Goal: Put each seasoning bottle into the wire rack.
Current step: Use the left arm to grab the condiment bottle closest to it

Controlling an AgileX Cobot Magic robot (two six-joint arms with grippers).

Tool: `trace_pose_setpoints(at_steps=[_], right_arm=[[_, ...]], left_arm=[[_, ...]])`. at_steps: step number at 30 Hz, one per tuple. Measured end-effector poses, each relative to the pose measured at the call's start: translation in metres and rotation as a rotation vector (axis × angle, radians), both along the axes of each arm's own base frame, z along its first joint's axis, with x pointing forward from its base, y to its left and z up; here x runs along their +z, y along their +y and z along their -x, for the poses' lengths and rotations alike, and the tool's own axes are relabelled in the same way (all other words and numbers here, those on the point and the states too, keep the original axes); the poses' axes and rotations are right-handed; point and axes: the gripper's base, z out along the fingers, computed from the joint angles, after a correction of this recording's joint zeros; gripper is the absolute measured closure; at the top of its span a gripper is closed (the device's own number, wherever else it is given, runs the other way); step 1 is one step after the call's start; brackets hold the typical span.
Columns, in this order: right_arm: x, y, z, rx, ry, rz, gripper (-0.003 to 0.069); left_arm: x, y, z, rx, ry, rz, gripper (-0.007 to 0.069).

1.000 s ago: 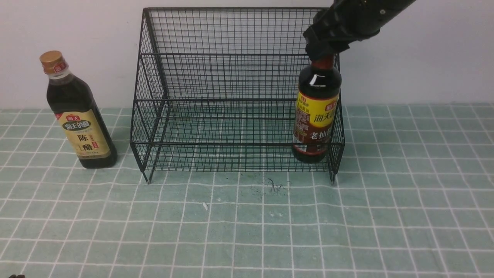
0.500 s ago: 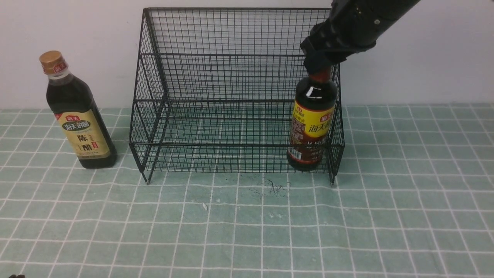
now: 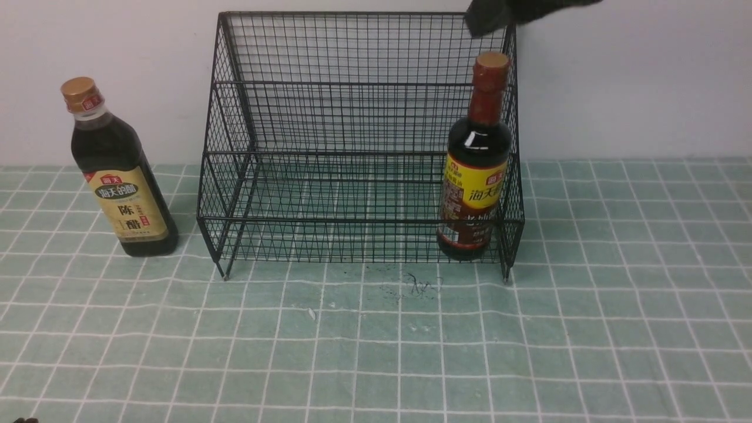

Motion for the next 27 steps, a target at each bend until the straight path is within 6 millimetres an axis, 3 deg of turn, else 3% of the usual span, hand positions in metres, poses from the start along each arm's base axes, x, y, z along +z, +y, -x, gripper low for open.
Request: trace_pose_setpoints(at_steps=[2, 4, 5, 7, 8, 11, 12, 14, 19, 20, 21, 23, 25, 26, 27], right_arm=[[0.021, -0.011, 0.018, -0.027, -0.064, -0.001, 0.0367], [0.057, -0.031, 0.056, -0.06, -0.17, -0.024, 0.0454], [0.06, -0.033, 0.06, -0.063, -0.179, -0.027, 0.0462], [0.091, -0.056, 0.113, -0.089, -0.275, -0.083, 0.058], [0.092, -0.058, 0.117, -0.091, -0.28, -0.086, 0.0587], [0.094, -0.083, 0.175, -0.109, -0.306, -0.127, 0.0659], [0.091, -0.082, 0.173, -0.11, -0.294, -0.123, 0.0661], [0.071, -0.097, 0.212, -0.114, -0.298, -0.169, 0.0671], [0.008, -0.113, 0.253, -0.121, -0.443, -0.309, 0.0673], [0.005, -0.113, 0.255, -0.122, -0.453, -0.315, 0.0673], [-0.017, -0.119, 0.264, -0.133, -0.546, -0.374, 0.0673], [-0.042, -0.125, 0.275, -0.149, -0.664, -0.451, 0.0673], [-0.066, -0.128, 0.281, -0.166, -0.719, -0.522, 0.0673], [-0.067, -0.13, 0.283, -0.167, -0.741, -0.538, 0.0673], [-0.087, -0.131, 0.285, -0.178, -0.762, -0.57, 0.0673]], left_arm=[[0.0, 0.0, 0.0, 0.0, 0.0, 0.0, 0.0631], [0.0, 0.0, 0.0, 0.0, 0.0, 0.0, 0.0631], [0.0, 0.0, 0.0, 0.0, 0.0, 0.0, 0.0631], [0.0, 0.0, 0.0, 0.0, 0.0, 0.0, 0.0631], [0.0, 0.0, 0.0, 0.0, 0.0, 0.0, 0.0631], [0.0, 0.0, 0.0, 0.0, 0.0, 0.0, 0.0631], [0.0, 0.0, 0.0, 0.0, 0.0, 0.0, 0.0631], [0.0, 0.0, 0.0, 0.0, 0.0, 0.0, 0.0631], [0.0, 0.0, 0.0, 0.0, 0.0, 0.0, 0.0631], [0.0, 0.0, 0.0, 0.0, 0.0, 0.0, 0.0631], [0.0, 0.0, 0.0, 0.0, 0.0, 0.0, 0.0631], [0.0, 0.0, 0.0, 0.0, 0.0, 0.0, 0.0631], [0.0, 0.0, 0.0, 0.0, 0.0, 0.0, 0.0631], [0.0, 0.0, 0.0, 0.0, 0.0, 0.0, 0.0631], [0.0, 0.0, 0.0, 0.0, 0.0, 0.0, 0.0631]])
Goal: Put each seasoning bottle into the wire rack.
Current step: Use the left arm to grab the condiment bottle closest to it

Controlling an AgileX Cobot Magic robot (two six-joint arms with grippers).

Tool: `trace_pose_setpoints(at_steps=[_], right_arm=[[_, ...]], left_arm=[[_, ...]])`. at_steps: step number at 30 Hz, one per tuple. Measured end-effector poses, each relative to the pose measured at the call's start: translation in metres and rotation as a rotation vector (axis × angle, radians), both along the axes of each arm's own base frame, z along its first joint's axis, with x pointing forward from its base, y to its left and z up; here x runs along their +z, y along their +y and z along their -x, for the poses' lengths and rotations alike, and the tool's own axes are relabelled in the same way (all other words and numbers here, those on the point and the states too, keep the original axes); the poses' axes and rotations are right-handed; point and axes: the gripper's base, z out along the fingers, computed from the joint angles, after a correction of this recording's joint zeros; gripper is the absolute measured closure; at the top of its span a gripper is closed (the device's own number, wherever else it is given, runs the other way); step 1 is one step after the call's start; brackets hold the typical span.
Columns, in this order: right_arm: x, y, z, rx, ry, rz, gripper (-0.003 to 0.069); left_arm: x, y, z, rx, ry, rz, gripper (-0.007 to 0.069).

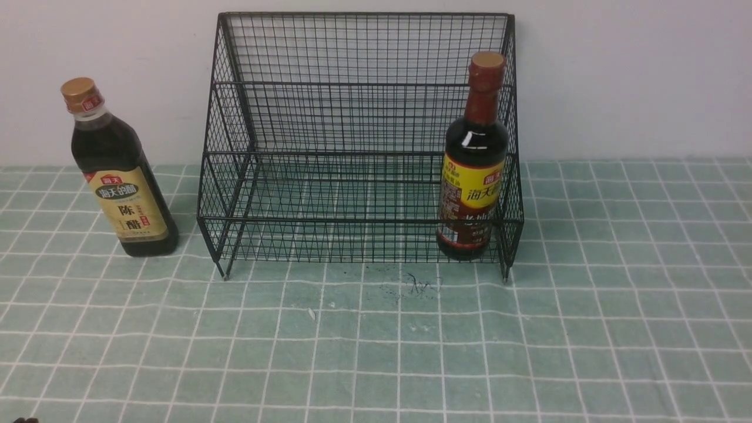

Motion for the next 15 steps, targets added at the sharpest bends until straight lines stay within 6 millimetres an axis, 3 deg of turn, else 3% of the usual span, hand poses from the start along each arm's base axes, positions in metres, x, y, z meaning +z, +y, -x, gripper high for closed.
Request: trace_pose_setpoints(at_steps=[1, 3, 6, 10, 15], right_arm=[[0.001, -0.001, 0.001, -0.001, -0.011, -0.005, 0.0673], [-0.025, -0.001, 0.001, -0.007, -0.014, -0.017, 0.0673], [-0.042, -0.001, -0.001, -0.014, 0.004, 0.006, 0.0673], [-0.069, 0.001, -0.007, -0.071, -0.019, 0.234, 0.0673], [-0.092, 0.003, -0.013, -0.086, 0.006, 0.345, 0.0673]], left_arm=[[0.0, 0.0, 0.0, 0.0, 0.0, 0.0, 0.0631], [0.0, 0.0, 0.0, 0.0, 0.0, 0.0, 0.0631], [0.0, 0.0, 0.0, 0.0, 0.0, 0.0, 0.0631], [0.0, 0.0, 0.0, 0.0, 0.0, 0.0, 0.0631], [0.0, 0.0, 0.0, 0.0, 0.0, 0.0, 0.0631]])
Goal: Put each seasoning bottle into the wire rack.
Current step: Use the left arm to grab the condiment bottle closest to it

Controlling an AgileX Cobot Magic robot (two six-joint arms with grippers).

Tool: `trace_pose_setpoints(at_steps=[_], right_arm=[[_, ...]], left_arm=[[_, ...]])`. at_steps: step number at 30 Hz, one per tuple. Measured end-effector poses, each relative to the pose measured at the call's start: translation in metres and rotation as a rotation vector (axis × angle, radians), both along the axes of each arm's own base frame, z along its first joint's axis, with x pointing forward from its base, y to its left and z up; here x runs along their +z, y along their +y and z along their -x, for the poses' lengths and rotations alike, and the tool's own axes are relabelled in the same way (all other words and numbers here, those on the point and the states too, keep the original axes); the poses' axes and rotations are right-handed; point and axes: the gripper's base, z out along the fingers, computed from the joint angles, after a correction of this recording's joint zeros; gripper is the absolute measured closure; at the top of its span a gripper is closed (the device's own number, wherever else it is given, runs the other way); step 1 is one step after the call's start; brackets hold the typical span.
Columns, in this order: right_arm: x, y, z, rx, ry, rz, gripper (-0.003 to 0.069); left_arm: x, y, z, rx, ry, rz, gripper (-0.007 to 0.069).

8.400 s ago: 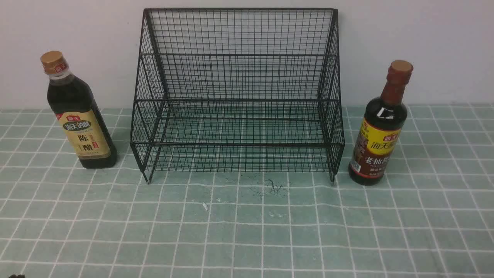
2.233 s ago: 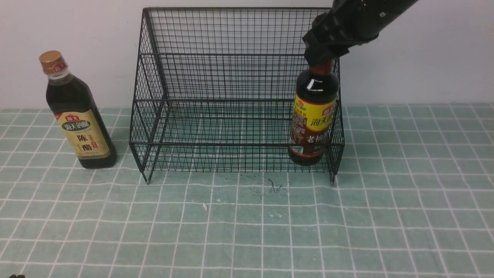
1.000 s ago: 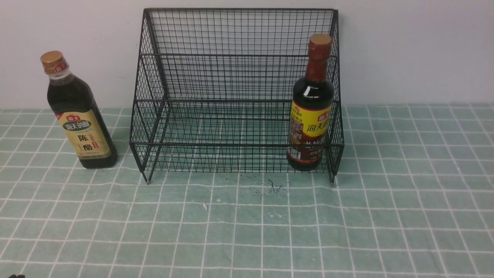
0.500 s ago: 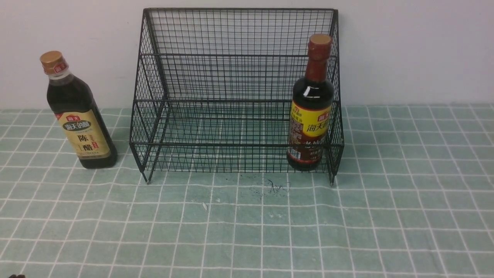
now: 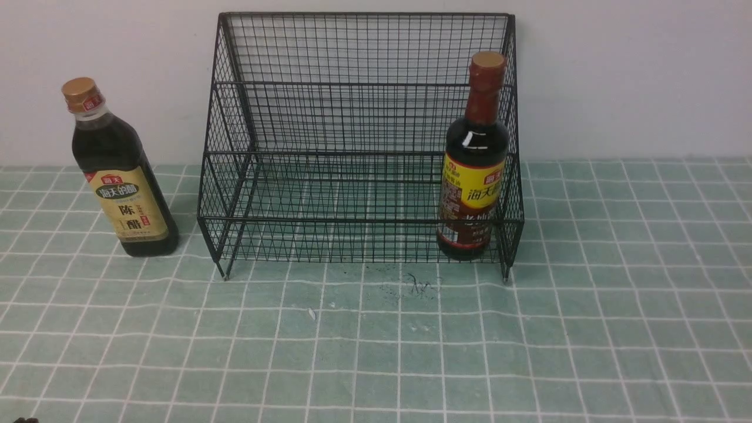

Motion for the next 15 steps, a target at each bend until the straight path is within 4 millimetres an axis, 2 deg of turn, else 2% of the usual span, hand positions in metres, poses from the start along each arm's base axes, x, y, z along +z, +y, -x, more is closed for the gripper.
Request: trace_pose_setpoints(at_steps=[3, 6, 7, 12, 15], right_arm=[[-0.015, -0.001, 0.0, -0.008, 0.038, 0.008, 0.0673], [-0.036, -0.007, 0.0, -0.094, 0.089, -0.013, 0.0673], [-0.038, -0.007, 0.001, -0.102, 0.091, -0.015, 0.0673], [-0.089, -0.02, 0.003, -0.306, 0.189, -0.046, 0.0673], [-0.106, -0.023, 0.004, -0.352, 0.27, -0.079, 0.0673]], left_arm=[[0.0, 0.0, 0.0, 0.0, 0.0, 0.0, 0.0631], [0.0, 0.0, 0.0, 0.0, 0.0, 0.0, 0.0631], [0.0, 0.0, 0.0, 0.0, 0.0, 0.0, 0.0631], [0.0, 0.0, 0.0, 0.0, 0.0, 0.0, 0.0631], [0.0, 0.0, 0.0, 0.0, 0.0, 0.0, 0.0631]])
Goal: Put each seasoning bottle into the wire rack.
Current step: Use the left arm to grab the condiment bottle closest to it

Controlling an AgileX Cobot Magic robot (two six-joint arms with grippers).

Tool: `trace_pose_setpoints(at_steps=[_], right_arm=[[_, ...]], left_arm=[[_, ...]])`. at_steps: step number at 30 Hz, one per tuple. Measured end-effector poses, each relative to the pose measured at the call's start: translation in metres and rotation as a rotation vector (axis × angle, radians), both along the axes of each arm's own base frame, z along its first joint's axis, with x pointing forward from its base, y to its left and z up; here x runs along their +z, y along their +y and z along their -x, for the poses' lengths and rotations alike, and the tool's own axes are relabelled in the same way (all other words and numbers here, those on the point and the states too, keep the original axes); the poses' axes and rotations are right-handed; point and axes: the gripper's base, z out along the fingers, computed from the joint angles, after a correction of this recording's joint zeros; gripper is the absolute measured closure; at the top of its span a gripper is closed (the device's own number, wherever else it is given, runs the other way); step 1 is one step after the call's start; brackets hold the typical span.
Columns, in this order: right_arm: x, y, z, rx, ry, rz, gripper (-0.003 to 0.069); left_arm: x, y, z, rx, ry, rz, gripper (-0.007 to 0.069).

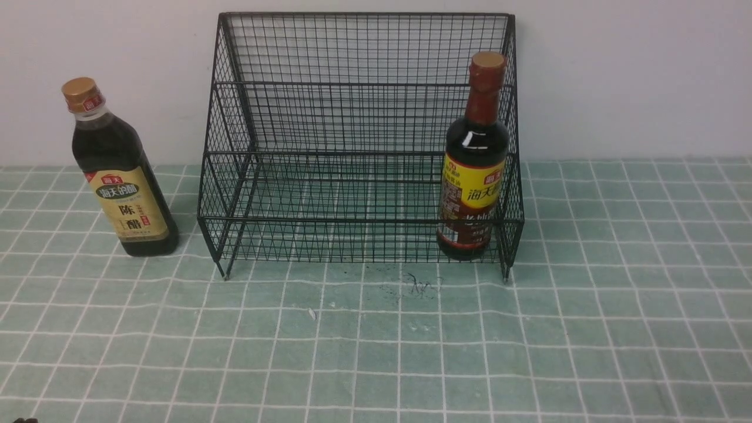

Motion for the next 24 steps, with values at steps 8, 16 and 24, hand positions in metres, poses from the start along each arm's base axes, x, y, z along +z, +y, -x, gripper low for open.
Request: trace_pose_setpoints(at_steps=[8, 16, 24], right_arm=[[-0.0045, -0.0007, 0.0013, -0.008, 0.056, 0.011, 0.0673], [-0.0046, -0.0008, 0.0013, -0.013, 0.058, -0.007, 0.0673], [-0.0046, -0.0008, 0.0013, -0.013, 0.058, -0.008, 0.0673]], left_arm=[[0.0, 0.0, 0.0, 0.0, 0.0, 0.0, 0.0631], [0.0, 0.0, 0.0, 0.0, 0.0, 0.0, 0.0631], [0.0, 0.0, 0.0, 0.0, 0.0, 0.0, 0.0631]])
